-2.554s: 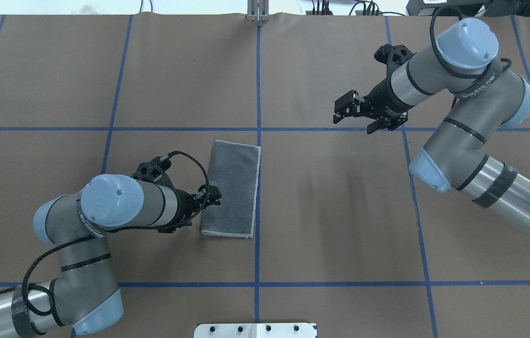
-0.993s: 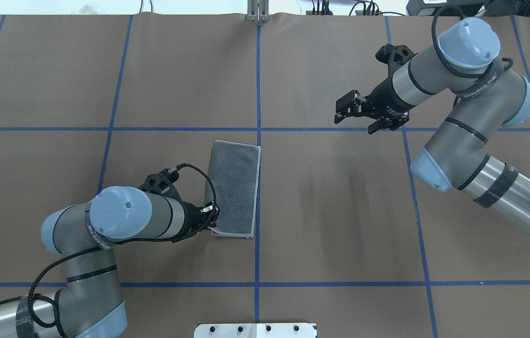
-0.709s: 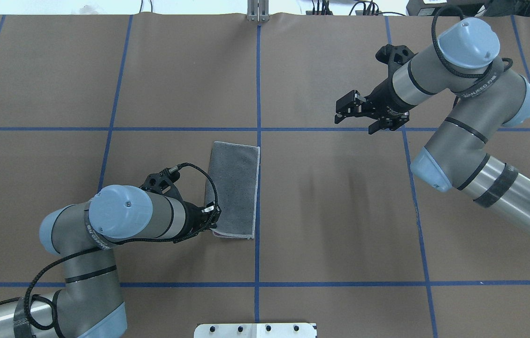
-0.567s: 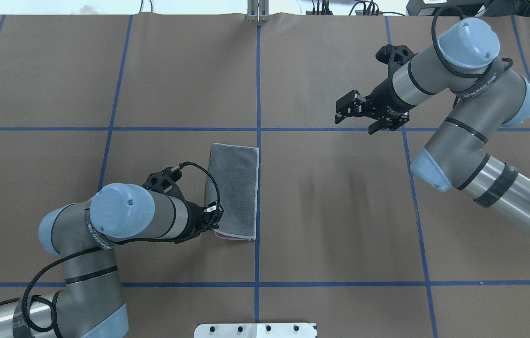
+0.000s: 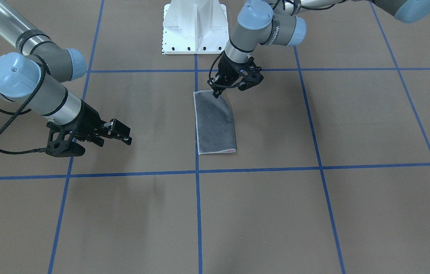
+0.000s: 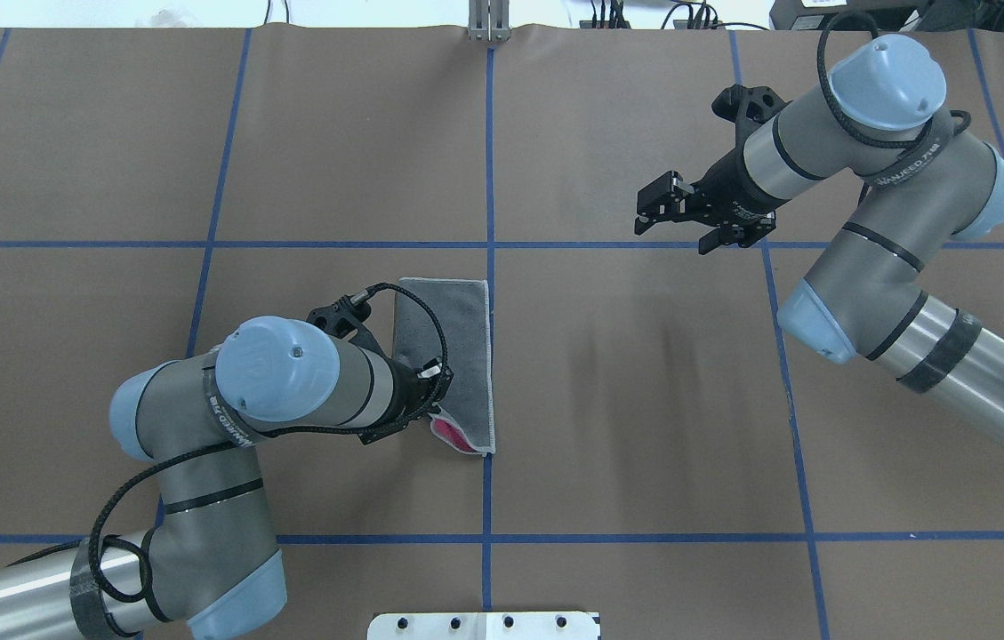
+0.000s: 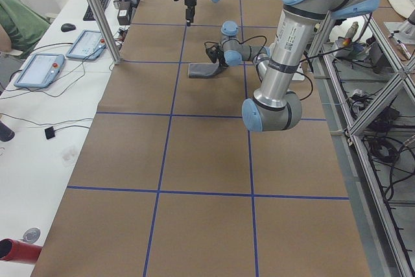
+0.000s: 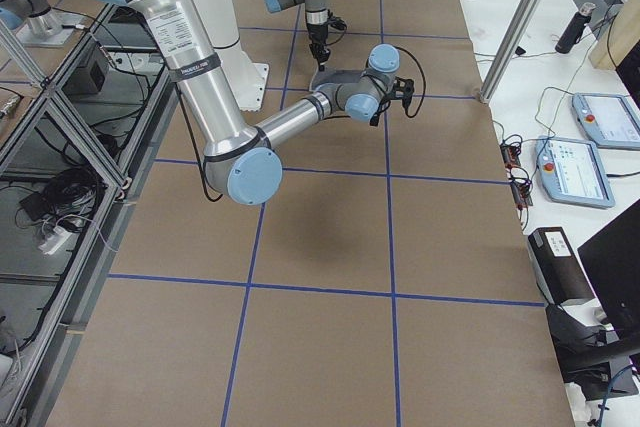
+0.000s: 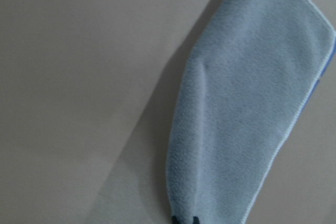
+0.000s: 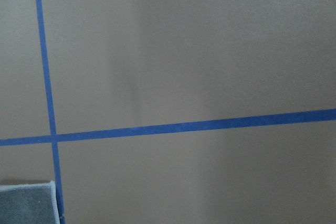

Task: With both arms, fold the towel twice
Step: 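Lift the strip's near end with the left gripper and fold it toward its far end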

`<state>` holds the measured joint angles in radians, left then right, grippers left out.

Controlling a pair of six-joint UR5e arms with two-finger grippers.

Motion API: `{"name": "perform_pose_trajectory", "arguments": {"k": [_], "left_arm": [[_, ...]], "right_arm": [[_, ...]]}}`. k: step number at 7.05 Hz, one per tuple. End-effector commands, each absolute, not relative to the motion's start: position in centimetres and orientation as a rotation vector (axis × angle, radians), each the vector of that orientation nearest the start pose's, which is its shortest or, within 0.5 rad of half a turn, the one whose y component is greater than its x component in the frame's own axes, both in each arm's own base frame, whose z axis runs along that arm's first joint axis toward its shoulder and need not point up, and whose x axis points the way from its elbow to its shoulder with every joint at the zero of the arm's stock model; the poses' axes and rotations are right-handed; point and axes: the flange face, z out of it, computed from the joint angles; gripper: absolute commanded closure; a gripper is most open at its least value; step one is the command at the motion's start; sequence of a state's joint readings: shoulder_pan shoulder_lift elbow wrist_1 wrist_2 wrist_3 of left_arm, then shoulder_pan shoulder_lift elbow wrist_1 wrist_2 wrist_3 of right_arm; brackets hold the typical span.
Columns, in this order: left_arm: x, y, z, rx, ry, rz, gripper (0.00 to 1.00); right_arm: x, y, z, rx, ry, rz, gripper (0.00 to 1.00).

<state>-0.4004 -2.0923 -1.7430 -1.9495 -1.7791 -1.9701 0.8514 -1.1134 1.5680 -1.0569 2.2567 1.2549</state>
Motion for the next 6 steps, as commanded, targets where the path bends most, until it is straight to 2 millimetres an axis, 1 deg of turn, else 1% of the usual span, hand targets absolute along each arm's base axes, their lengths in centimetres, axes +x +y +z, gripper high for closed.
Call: {"name": "perform_pose_trajectory", "arguments": {"k": [1,2,3,4,5,6], "left_arm": [[53.2,-40.6,24.2,-0.150,1.082,-0.682,1.00],[52.6,-43.0,24.3,-0.131,1.076,-0.714,1.00],[52.3,-44.9,23.9,-0.126,1.076,-0.733,1.00],[52.4,-46.5,22.8,-0.137,1.085,-0.739,1.00],[53.1,-47.7,21.2,-0.133,1.097,-0.747,1.00],[54.2,-48.5,20.0,-0.133,1.098,-0.748,1.00]], "right_arm": [[-38.2,-54.3,33.1,-0.011,-1.119,0.146,0.00],[-38.4,-54.3,33.1,-0.011,-1.119,0.146,0.00],[-38.4,-54.4,33.0,-0.009,-1.116,0.148,0.00],[-38.4,-54.4,33.0,-0.008,-1.116,0.149,0.00],[-38.4,-54.5,33.1,-0.008,-1.114,0.150,0.00],[-38.5,-54.6,33.4,-0.008,-1.110,0.152,0.00]]}}
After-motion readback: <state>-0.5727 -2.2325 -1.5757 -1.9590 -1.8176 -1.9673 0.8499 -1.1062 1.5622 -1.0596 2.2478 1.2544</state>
